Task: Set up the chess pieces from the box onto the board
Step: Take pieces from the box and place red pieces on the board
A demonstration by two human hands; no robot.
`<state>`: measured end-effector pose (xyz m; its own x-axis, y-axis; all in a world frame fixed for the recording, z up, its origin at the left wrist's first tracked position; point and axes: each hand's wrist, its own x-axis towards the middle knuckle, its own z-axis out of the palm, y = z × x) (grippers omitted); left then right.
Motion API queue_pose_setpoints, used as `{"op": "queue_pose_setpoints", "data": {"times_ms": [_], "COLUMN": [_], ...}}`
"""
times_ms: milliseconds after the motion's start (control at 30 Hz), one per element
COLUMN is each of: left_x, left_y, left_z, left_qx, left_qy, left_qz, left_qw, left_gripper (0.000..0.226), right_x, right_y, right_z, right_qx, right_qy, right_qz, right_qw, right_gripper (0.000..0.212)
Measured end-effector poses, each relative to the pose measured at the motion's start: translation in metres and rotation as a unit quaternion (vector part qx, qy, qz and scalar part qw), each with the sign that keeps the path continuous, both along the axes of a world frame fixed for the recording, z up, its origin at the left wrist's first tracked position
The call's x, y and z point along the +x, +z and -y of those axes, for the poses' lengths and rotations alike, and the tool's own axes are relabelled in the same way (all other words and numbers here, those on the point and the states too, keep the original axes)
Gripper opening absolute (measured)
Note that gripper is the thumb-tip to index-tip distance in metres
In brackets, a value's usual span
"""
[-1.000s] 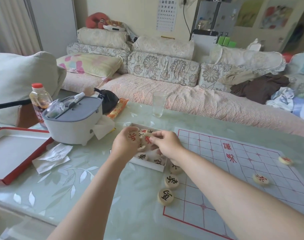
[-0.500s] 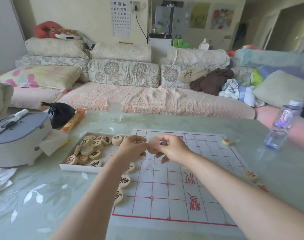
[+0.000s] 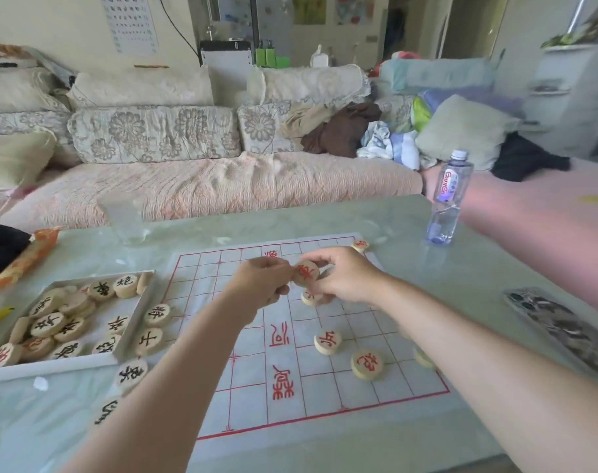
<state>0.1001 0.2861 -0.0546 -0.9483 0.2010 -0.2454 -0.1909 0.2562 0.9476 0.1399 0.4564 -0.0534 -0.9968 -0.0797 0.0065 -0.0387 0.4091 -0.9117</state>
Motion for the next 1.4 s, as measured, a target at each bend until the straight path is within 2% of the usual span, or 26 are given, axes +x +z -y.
{"op": "queue_pose_setpoints", "data": {"times_ms": [67,100,267,333,433,533,667,1000,1100,1267,1333,1400], "left_x": [0.001,0.001,0.008,0.017,0.036,0.055,0.076,0.103,0.105,0.106,0.106,0.105], "left_y": [-0.002,-0.003,-0.007,-0.010,-0.014,-0.016,-0.022,-0.028,-0.028,-0.028,-0.028,-0.029], "left_z": [-0.017,-0.025,-0.054,-0.064,-0.078,-0.089,-0.096,-0.094,-0.090,-0.091,-0.092,-0.091], "left_qx": [0.010,0.013,0.035,0.032,-0.016,-0.057,-0.035,-0.066,-0.073,-0.066,-0.070,-0.069], "left_qy": [-0.031,-0.050,-0.087,-0.107,-0.164,-0.185,-0.173,-0.238,-0.248,-0.241,-0.234,-0.232], "left_qz": [0.003,0.004,0.009,0.012,-0.007,-0.042,-0.037,-0.069,-0.074,-0.067,-0.065,-0.065], "left_qw": [0.999,0.999,0.996,0.994,0.986,0.980,0.984,0.967,0.963,0.966,0.968,0.968], "left_gripper": [0.009,0.009,0.016,0.028,0.045,0.049,0.045,0.047,0.041,0.042,0.041,0.039], "right_x": [0.005,0.009,0.033,0.047,0.072,0.096,0.124,0.145,0.148,0.151,0.151,0.146], "right_y": [0.002,0.002,0.002,0.001,-0.001,-0.005,-0.017,-0.024,-0.024,-0.019,-0.016,-0.012], "right_z": [-0.023,-0.035,-0.088,-0.106,-0.126,-0.139,-0.152,-0.141,-0.139,-0.139,-0.139,-0.139], "right_qx": [0.045,0.062,0.084,0.094,0.120,0.129,0.262,0.327,0.359,0.426,0.419,0.373], "right_qy": [0.006,0.010,-0.046,-0.054,-0.040,-0.031,0.008,0.072,0.058,0.032,0.001,-0.043], "right_qz": [-0.001,0.001,0.012,0.024,0.054,0.083,0.120,0.123,0.127,0.131,0.121,0.085], "right_qw": [0.999,0.998,0.995,0.994,0.991,0.988,0.958,0.934,0.923,0.895,0.900,0.923], "right_gripper": [0.036,0.031,0.032,0.034,0.036,0.037,0.044,0.052,0.050,0.054,0.051,0.041]}}
